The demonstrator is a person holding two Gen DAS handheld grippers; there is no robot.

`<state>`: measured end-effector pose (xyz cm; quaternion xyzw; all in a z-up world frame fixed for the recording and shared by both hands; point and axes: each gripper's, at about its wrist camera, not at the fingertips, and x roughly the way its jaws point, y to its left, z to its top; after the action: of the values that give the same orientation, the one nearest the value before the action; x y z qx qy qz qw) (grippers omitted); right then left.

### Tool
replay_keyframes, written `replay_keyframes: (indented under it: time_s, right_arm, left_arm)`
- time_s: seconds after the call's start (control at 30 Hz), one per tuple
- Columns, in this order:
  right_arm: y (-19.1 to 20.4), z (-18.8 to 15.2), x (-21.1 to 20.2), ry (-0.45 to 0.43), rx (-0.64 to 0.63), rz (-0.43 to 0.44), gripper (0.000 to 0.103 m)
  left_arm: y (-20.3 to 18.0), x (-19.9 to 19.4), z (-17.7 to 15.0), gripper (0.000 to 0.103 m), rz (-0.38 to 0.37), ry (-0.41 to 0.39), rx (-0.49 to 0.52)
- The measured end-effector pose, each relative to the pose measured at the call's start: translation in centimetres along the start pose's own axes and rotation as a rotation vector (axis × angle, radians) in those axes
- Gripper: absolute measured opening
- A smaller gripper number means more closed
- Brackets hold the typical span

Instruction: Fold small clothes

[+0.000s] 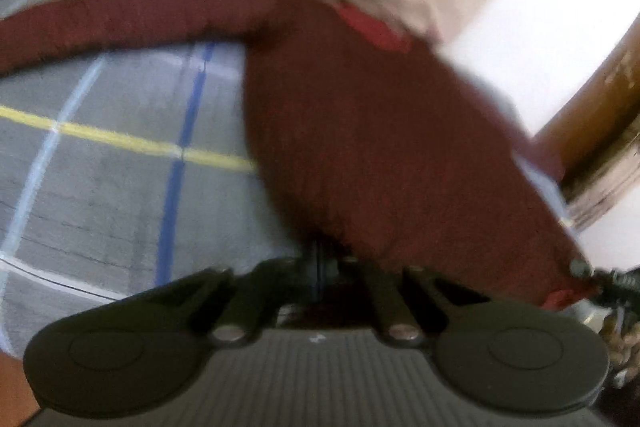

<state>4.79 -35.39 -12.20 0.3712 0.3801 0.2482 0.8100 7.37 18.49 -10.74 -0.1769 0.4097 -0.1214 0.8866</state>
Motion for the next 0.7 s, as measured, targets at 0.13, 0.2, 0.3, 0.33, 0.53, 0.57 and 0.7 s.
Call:
replay_keyframes:
  time_s: [0.13,0.2,0.3,0.33,0.53,0.57,0.7]
  right_arm:
    - [1.9,-1.3,-2.6,-0.053,0.012,0.041,0.012]
    - [1.5,-2.2,-3.0,-0.046,0.053,0.059,0.012]
    - [0.2,-3.4,-2.4,0.001,0.040,-0.014,0.012]
    - [-0.3,-3.4,-2.2,0.016,0.037,-0.020,0.013]
    - [-2.0,1.5,-7.0,-0.282,0.093,0.031,0.079]
    - [-2.3,2.7,-7.6,-0.312,0.096,0.032,0.079]
    - [-5.5,9.5,-10.4,-0.466,0.096,-0.121,0.079]
  left_arm:
    - [-0.9,-3.1,-0.1,0.001,0.010,-0.055,0.025]
    - [-1.7,-3.8,-0.4,0.002,0.014,-0.077,0.045]
    - [-4.5,-3.6,-0.1,0.006,0.053,-0.133,0.143]
    - [-5.2,-3.1,0.4,0.009,0.047,-0.147,0.153]
    - [-6.2,0.7,2.7,0.090,0.006,-0.322,-0.004]
    - [-6.3,1.4,3.0,0.090,0.005,-0.349,-0.025]
    - [-6.8,5.0,4.5,0.090,0.043,-0.335,-0.010]
